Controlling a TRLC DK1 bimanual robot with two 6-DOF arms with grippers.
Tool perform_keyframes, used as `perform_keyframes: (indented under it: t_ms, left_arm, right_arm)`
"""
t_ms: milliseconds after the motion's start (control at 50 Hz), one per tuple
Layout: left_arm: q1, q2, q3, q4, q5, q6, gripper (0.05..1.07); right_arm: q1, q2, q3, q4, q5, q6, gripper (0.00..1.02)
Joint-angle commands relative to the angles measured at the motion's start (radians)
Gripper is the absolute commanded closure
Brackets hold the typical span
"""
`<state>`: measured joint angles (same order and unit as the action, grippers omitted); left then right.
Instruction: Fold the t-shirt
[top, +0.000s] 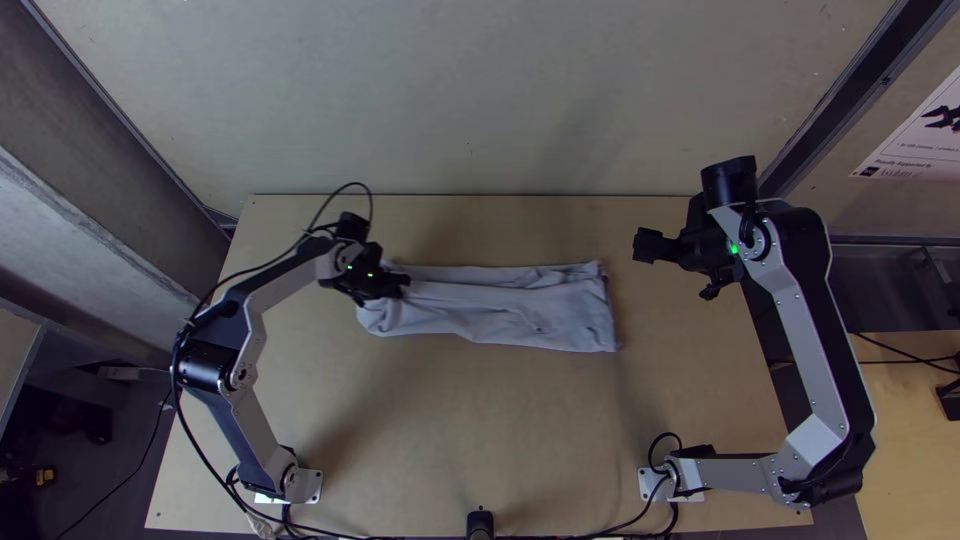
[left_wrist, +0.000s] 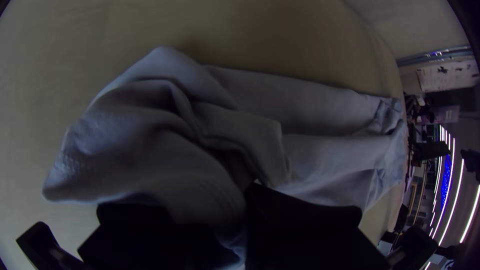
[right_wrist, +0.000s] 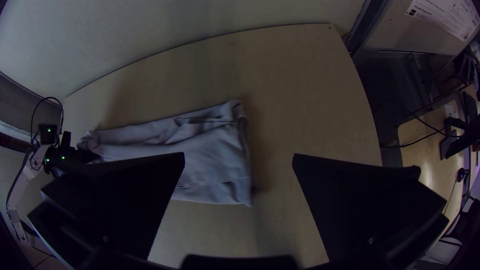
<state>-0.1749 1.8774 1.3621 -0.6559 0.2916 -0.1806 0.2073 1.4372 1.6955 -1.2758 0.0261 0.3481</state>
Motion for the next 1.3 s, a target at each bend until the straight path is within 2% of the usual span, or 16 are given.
perform_keyframes:
  t_ms: [0, 340, 460, 680, 840, 1060, 1200, 1280]
  left_arm:
    - [0.137, -0.003, -0.02, -0.079, -0.074, 0.079, 1.05]
    - [0.479, -0.046, 0.072, -0.168, -0.22, 0.385, 1.05]
    - [0.577, -0.069, 0.111, -0.179, -0.239, 0.49, 1.05]
    - [0.635, -0.138, 0.178, -0.232, -0.304, 0.633, 1.05]
    - [0.561, -0.241, 0.172, -0.24, -0.42, 0.678, 1.05]
    - [0.37, -0.342, 0.115, -0.275, -0.523, 0.667, 1.05]
    - [0.219, -0.34, 0.123, -0.356, -0.632, 0.592, 1.05]
    - [0.13, -0.33, 0.127, -0.396, -0.658, 0.54, 1.05]
  right_arm:
    - [-0.008, -0.018, -0.02, 0.012, -0.005, 0.022, 0.03]
    - [-0.013, 0.002, -0.03, 0.05, -0.006, 0.022, 0.03]
    - [-0.013, 0.011, -0.036, 0.066, -0.006, 0.022, 0.03]
    - [-0.014, 0.015, -0.053, 0.087, -0.006, 0.022, 0.03]
    - [-0.023, 0.009, -0.071, 0.093, -0.005, 0.022, 0.03]
    - [-0.063, -0.009, -0.083, 0.093, -0.005, 0.015, 0.03]
    - [-0.089, -0.023, -0.1, 0.095, -0.006, 0.005, 0.03]
    - [-0.097, -0.031, -0.109, 0.095, -0.005, 0.002, 0.03]
